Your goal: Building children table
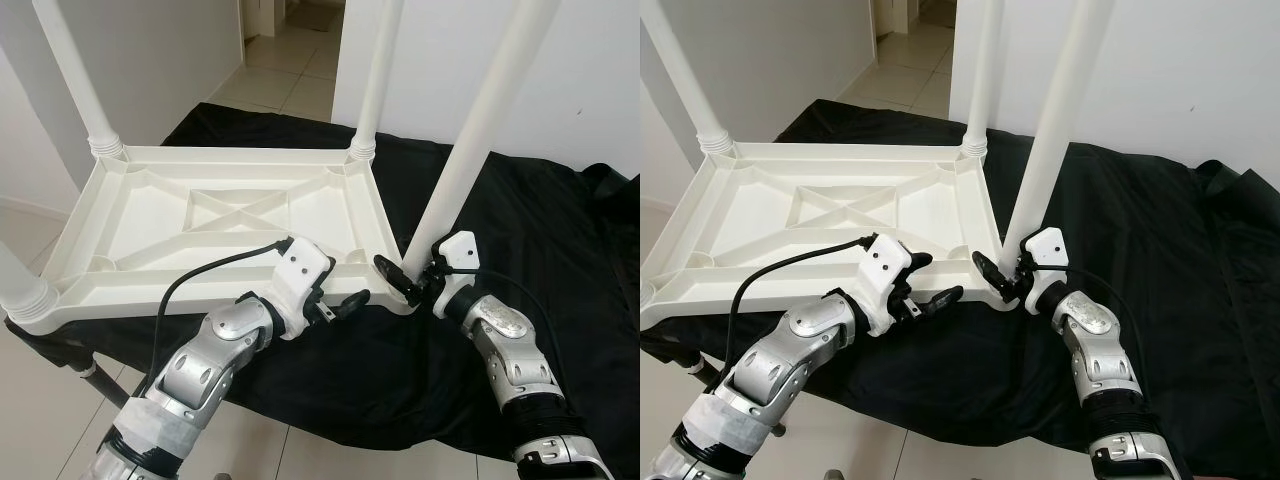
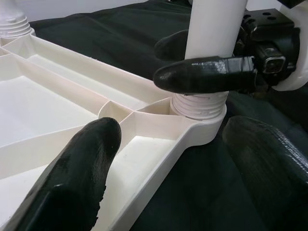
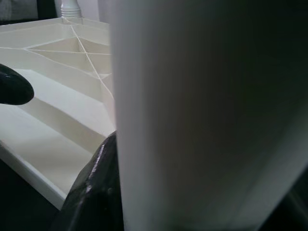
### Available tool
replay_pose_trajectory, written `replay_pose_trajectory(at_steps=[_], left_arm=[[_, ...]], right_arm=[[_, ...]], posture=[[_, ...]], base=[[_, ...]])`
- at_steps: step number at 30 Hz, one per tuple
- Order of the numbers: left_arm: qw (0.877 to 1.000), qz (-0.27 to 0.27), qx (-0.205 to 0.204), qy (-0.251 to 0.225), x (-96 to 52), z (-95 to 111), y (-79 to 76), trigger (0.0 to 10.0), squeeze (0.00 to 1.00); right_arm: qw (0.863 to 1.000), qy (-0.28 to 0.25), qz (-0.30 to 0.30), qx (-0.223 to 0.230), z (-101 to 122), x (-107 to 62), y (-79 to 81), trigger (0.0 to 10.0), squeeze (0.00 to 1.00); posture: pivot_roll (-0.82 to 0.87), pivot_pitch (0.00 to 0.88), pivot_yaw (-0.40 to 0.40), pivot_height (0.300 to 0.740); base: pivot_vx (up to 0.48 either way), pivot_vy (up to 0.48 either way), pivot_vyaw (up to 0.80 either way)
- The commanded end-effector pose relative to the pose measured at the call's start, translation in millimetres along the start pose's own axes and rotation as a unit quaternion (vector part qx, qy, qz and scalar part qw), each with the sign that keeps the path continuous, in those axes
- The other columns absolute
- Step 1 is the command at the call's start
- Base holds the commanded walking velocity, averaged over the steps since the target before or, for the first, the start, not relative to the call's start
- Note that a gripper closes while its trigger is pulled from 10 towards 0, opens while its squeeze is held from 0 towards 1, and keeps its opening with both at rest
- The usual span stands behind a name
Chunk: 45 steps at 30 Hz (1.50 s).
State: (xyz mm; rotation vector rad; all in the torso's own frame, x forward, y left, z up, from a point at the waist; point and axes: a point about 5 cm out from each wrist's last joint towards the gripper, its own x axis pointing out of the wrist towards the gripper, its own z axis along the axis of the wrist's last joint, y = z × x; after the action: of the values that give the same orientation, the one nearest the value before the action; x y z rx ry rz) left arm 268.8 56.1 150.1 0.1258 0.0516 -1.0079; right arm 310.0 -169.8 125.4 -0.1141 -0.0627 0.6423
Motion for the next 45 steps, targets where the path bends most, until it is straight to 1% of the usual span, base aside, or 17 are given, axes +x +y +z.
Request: replay_pose_trajectory(at_steps=[1,6,7,12,17,20,22,23,25,26,29,31,33,34,36,37,45], left_arm=[[0.999,-0.05,0.003,-0.001,-0.7,3.2,-5.0,10.0,0.0],[0.999,-0.047,0.001,0.002,0.0,6.4,-3.0,10.0,0.0],[0.999,-0.047,0.001,0.003,0.7,7.5,-3.1,10.0,0.0],[0.999,-0.047,0.003,0.003,1.6,6.8,-2.7,10.0,0.0],[0.999,-0.04,0.001,-0.004,2.5,8.8,-1.0,10.0,0.0],[1.0,-0.029,0.003,-0.001,3.0,7.1,1.8,10.0,0.0],[1.0,-0.026,0.002,-0.001,2.6,7.0,2.4,10.0,0.0],[1.0,-0.026,0.002,-0.001,2.6,7.0,2.4,10.0,0.0],[1.0,-0.028,0.0,-0.001,3.1,7.2,1.8,10.0,0.0],[1.0,-0.028,0.0,-0.001,3.1,7.2,1.8,10.0,0.0],[0.999,-0.032,0.0,-0.004,5.2,8.1,1.1,10.0,0.0],[0.999,-0.032,0.0,-0.005,5.8,8.5,1.1,10.0,0.0],[1.0,-0.03,0.003,-0.009,7.7,10.1,1.5,10.0,0.0],[1.0,-0.03,0.003,-0.009,7.7,10.1,1.5,10.0,0.0],[1.0,-0.02,0.002,-0.019,11.1,13.8,2.5,10.0,0.0],[1.0,-0.017,0.001,-0.021,11.5,14.6,2.9,10.0,0.0],[1.0,-0.009,0.001,-0.028,11.3,17.3,6.0,10.0,0.0]], right_arm=[[1.0,0.01,0.012,-0.002,-1.7,-0.4,-1.6,0.0,0.0],[1.0,0.008,0.009,-0.008,-0.4,-3.4,-8.5,0.0,0.0],[1.0,0.002,0.0,-0.004,2.1,-4.8,-10.3,10.0,0.0],[1.0,-0.006,-0.02,0.007,4.1,-5.7,-10.2,10.0,0.0],[0.998,0.007,-0.066,0.006,1.5,-4.0,-9.4,10.0,0.0],[0.993,0.029,-0.117,0.016,-3.1,-0.1,-5.5,10.0,0.0],[0.985,0.031,-0.162,0.045,-4.2,1.2,-5.2,10.0,0.0],[0.985,0.031,-0.162,0.045,-4.2,1.2,-5.2,10.0,0.0],[0.975,0.031,-0.213,0.057,-4.6,1.4,-3.8,10.0,0.0],[0.975,0.031,-0.213,0.057,-4.6,1.4,-3.8,10.0,0.0],[0.956,0.023,-0.28,0.083,-3.7,1.8,5.2,10.0,0.0],[0.952,0.021,-0.292,0.087,-3.2,1.9,7.4,10.0,0.0],[0.94,0.019,-0.331,0.08,-1.0,1.5,13.2,10.0,0.0],[0.94,0.019,-0.331,0.08,-1.0,1.5,13.2,10.0,0.0],[0.911,0.018,-0.401,0.097,0.5,0.9,24.4,10.0,0.0],[0.906,0.018,-0.411,0.103,1.2,1.6,27.8,10.0,0.0],[0.909,-0.002,-0.398,0.12,9.0,6.6,30.6,10.0,0.0]], posture=[[0.03,0.0,-0.042,0.74],[0.02,0.0,-0.036,0.74],[0.02,0.0,-0.039,0.74],[0.01,0.0,-0.043,0.74],[0.01,0.0,-0.05,0.74],[0.0,0.0,-0.057,0.74],[0.0,0.0,-0.059,0.74],[0.0,0.0,-0.059,0.74],[-0.02,0.0,-0.06,0.74],[-0.02,0.0,-0.06,0.74],[-0.03,0.0,-0.059,0.74],[-0.03,0.0,-0.059,0.74],[-0.03,0.0,-0.062,0.74],[-0.03,0.0,-0.062,0.74],[-0.03,0.0,-0.068,0.74],[-0.03,0.0,-0.068,0.74],[-0.02,0.0,-0.066,0.74]], base=[[0.0,0.0,0.0],[0.0,0.0,0.0],[0.0,0.0,0.0],[0.0,0.0,0.0],[0.0,0.0,0.0],[0.0,0.0,0.0],[0.0,0.0,0.0],[0.0,0.0,0.0],[0.0,0.0,0.0],[0.0,0.0,0.0],[0.0,0.0,0.0],[0.0,0.0,0.0],[0.0,0.0,0.0],[0.0,0.0,0.0],[0.0,0.0,0.0],[0.0,0.0,0.0],[0.0,0.0,0.0]])
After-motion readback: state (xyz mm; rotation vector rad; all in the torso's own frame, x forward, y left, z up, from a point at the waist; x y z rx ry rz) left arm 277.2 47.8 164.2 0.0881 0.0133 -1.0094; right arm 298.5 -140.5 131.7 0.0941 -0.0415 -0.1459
